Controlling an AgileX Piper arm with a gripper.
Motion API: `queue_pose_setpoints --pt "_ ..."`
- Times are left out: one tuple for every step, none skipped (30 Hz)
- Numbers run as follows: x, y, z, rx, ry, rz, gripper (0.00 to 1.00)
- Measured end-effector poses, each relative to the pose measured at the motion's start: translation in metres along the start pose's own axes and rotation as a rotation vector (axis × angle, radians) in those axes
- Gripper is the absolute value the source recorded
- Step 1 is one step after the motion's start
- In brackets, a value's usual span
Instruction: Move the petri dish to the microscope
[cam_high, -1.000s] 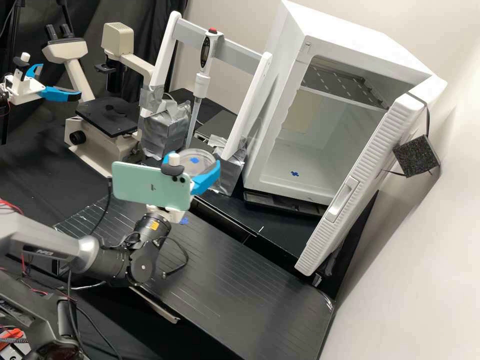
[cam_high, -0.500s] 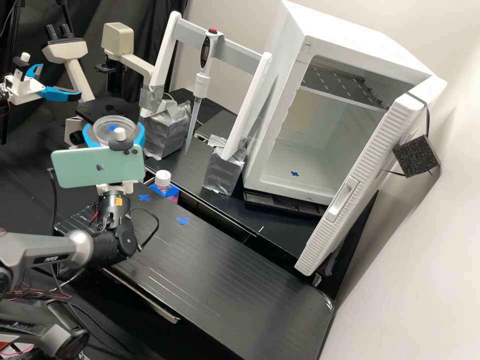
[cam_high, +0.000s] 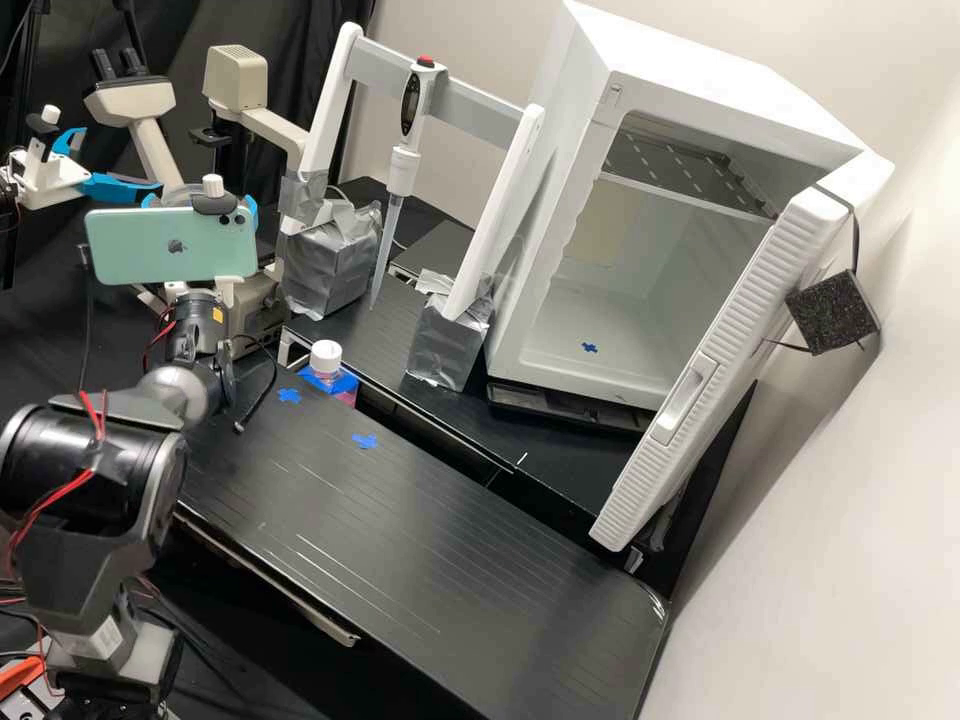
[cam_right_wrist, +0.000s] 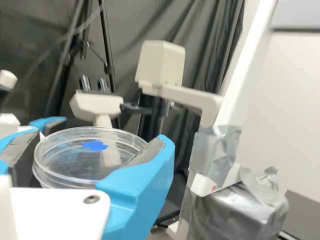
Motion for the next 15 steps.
queue_pose_setpoints --pt "0.005 -0.002 -0.001 -0.007 -0.010 -0.007 0.00" --pt "0.011 -0.004 -0.002 -0.005 -0.017 -0.013 0.00" --pt "0.017 -0.006 -0.003 -0.005 -0.025 -0.020 0.00" --pt "0.022 -0.008 -0.004 -0.007 -0.032 -0.027 0.00" --pt "0.028 -0.010 -0.005 -0.007 -0.038 -0.034 0.00" --pt "0.033 -0.012 -0.007 -0.006 -0.043 -0.039 0.00" --pt "0.041 -0.016 -0.009 -0.006 -0.051 -0.048 0.00" --pt "0.044 -0.018 -0.010 -0.006 -0.055 -0.051 0.00" --pt "0.049 -0.020 -0.011 -0.005 -0.061 -0.056 0.00" --pt "0.053 -0.022 -0.012 -0.004 -0.069 -0.060 0.00" --pt "0.057 -0.024 -0.013 -0.004 -0.074 -0.062 0.00" --pt "0.060 -0.026 -0.013 -0.003 -0.087 -0.066 0.00" --pt "0.065 -0.029 -0.014 -0.005 -0.093 -0.072 0.00" --pt "0.069 -0.031 -0.014 -0.005 -0.102 -0.076 0.00" --pt "0.074 -0.034 -0.015 -0.005 -0.110 -0.080 0.00"
